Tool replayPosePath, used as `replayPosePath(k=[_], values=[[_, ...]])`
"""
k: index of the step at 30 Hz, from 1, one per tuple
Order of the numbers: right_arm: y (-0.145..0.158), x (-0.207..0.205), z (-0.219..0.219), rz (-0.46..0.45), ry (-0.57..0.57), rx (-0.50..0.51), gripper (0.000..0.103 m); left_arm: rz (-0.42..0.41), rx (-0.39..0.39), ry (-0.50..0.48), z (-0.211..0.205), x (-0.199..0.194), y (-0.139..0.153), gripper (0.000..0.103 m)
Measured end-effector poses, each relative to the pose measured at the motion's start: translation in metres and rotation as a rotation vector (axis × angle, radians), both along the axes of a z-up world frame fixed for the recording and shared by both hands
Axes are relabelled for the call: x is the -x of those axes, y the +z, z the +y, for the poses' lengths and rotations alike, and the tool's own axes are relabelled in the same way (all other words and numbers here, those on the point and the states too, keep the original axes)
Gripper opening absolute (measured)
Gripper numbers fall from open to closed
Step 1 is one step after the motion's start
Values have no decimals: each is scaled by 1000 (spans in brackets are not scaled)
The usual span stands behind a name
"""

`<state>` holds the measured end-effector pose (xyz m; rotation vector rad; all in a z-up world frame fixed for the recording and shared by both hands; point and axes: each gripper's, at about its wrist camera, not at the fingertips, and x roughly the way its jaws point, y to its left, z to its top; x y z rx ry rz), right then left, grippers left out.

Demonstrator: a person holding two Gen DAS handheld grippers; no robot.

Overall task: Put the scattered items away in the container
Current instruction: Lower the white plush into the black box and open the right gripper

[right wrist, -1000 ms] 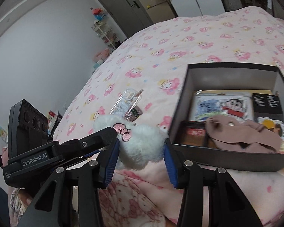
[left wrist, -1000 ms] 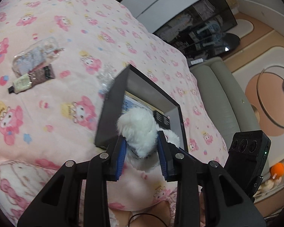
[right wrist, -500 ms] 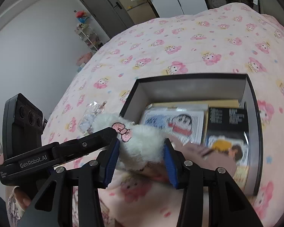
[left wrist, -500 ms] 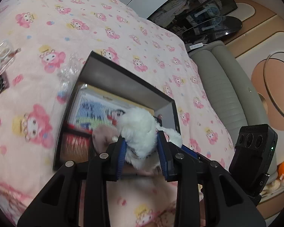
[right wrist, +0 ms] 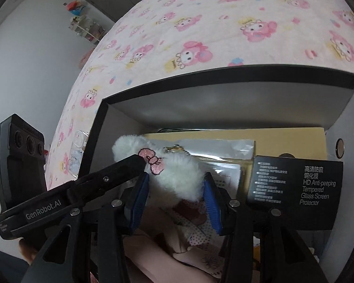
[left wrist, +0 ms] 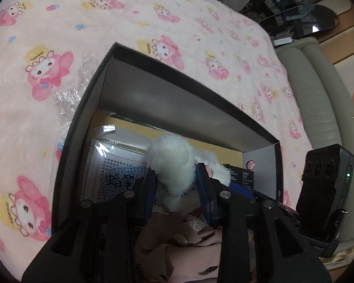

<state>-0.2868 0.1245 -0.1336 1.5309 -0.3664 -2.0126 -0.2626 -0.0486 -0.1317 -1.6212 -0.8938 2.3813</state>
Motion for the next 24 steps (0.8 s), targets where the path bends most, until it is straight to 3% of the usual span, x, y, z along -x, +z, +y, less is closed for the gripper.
replayPosePath(k=[3,7,11,12,15,18,21,24], values=[[7,0,16,16,-39,8,41,-44,29,15,1,0,1,39],[27,-3,34,97,-100,-33,41,-14,32,51,-2,-18,14,43],[39,-7,31,182,-105,-174,38,13,83,-13,9,-25,20,38],[38,-7,29,183,-97,-197,34,1,94,-35,13,-23,18,32],[24,4,22,95,-51,-198,27,-34,137,-91,30,-18,10,29],[8,17,15,-18,-17,-141,25,-47,170,-80,36,-11,5,29],[2,23,4,-13,21,-112,25,-40,211,-33,30,-8,5,29],[2,29,5,-13,1,-2,26,-44,213,25,15,-7,5,29]])
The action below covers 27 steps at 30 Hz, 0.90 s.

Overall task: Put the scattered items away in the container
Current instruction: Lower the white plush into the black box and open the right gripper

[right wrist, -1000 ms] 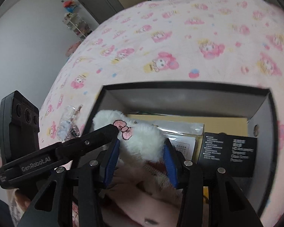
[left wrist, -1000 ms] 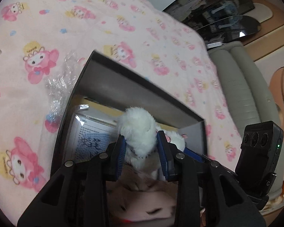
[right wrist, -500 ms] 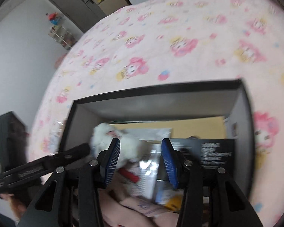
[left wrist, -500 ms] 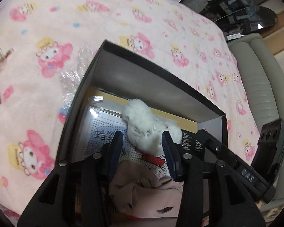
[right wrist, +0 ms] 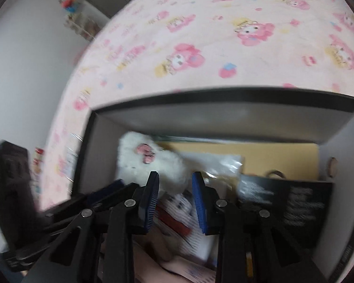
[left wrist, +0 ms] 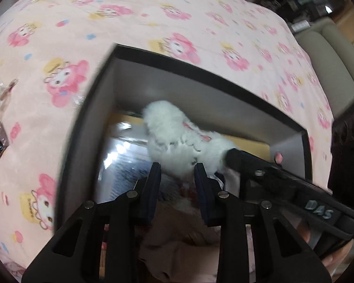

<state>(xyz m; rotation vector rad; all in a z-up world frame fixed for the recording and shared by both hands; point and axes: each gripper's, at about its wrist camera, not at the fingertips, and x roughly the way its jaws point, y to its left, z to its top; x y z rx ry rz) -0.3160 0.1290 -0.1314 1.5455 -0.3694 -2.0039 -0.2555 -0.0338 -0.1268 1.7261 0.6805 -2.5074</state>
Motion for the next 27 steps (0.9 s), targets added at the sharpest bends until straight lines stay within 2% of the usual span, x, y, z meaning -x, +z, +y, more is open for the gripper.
replayPosePath(k=[2,4,8,10,14,17,20,23,27], values=[[7,-1,7,34,-34,9,25,1,-57,-23,-1,0,3,29],[17,-3,17,67,-70,-11,25,26,-98,-87,8,-2,9,29],[27,-10,27,103,-122,-103,25,66,-93,-185,30,5,13,29],[25,-13,25,110,-122,-154,25,54,-72,-176,33,14,7,28],[10,-6,22,86,-127,-201,26,-14,-34,-66,18,30,-8,28],[2,-5,22,50,-112,-210,26,-24,-58,-28,-1,29,-13,28],[-5,-5,18,33,-93,-248,27,3,-86,-20,-10,24,-10,30],[-6,-7,13,46,-69,-262,33,34,-110,-7,-14,19,-7,34],[1,-10,12,68,-69,-246,34,34,-145,-17,-10,22,-6,34]])
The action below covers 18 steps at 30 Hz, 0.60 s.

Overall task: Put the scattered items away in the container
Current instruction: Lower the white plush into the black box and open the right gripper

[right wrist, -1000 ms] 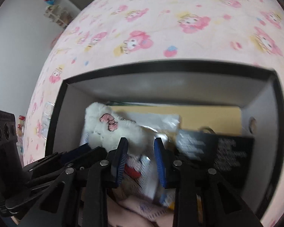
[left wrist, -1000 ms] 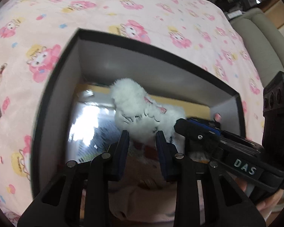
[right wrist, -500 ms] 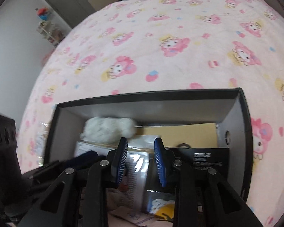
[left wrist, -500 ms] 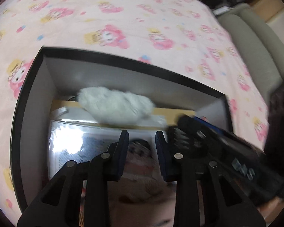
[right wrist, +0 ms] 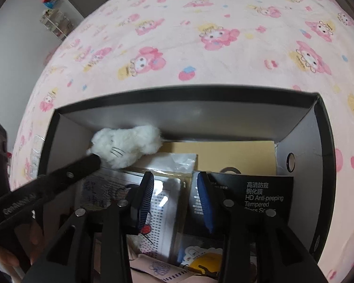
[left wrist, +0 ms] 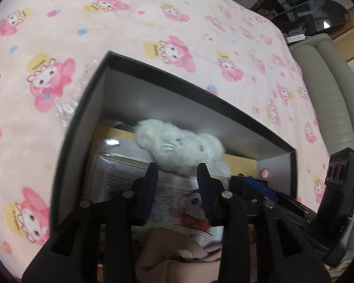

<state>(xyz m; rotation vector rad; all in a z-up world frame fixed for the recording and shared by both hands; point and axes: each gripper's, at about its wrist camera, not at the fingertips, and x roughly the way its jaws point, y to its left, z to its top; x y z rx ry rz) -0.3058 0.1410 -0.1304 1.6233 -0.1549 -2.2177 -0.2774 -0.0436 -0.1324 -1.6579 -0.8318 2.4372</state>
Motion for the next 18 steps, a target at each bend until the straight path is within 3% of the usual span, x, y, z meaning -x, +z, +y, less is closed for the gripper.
replayPosePath(k=[2,7,10,14,18], values=[[9,-4,0,35,-5,0,34,56,5,-34,11,-7,14,34],[44,-29,4,117,-28,-6,36,185,82,-83,31,-41,61,47],[66,-55,9,189,-50,-54,39,247,122,-100,39,-65,87,49],[99,-96,13,296,-70,-85,40,290,135,-115,39,-101,113,52],[120,-140,18,341,-100,-86,45,332,174,-160,44,-142,132,52]])
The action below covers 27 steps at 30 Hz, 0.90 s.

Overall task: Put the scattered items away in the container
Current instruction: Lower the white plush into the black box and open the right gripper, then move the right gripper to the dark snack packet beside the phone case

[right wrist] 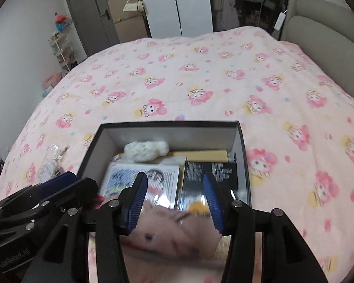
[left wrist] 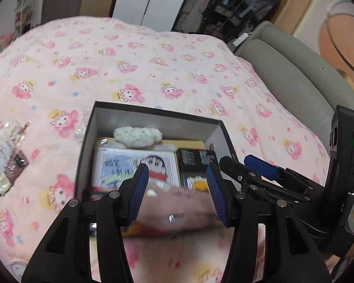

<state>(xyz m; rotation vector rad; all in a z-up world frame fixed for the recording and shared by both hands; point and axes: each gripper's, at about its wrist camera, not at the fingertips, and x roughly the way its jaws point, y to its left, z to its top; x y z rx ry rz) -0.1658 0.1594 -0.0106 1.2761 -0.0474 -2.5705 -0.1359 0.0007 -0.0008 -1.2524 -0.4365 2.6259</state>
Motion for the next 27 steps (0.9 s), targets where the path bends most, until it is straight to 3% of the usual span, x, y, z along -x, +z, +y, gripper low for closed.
replayPosePath(k=[9,15,27], values=[[13,-84,-1,5,-33,33,45,31,57,-83,4,-80,23,52],[19,-117,-11,5,-27,6,45,16,12,-102,-8,-110,22,52],[19,-142,-71,15,51,-36,46,9,40,-14,-63,-140,20,52]])
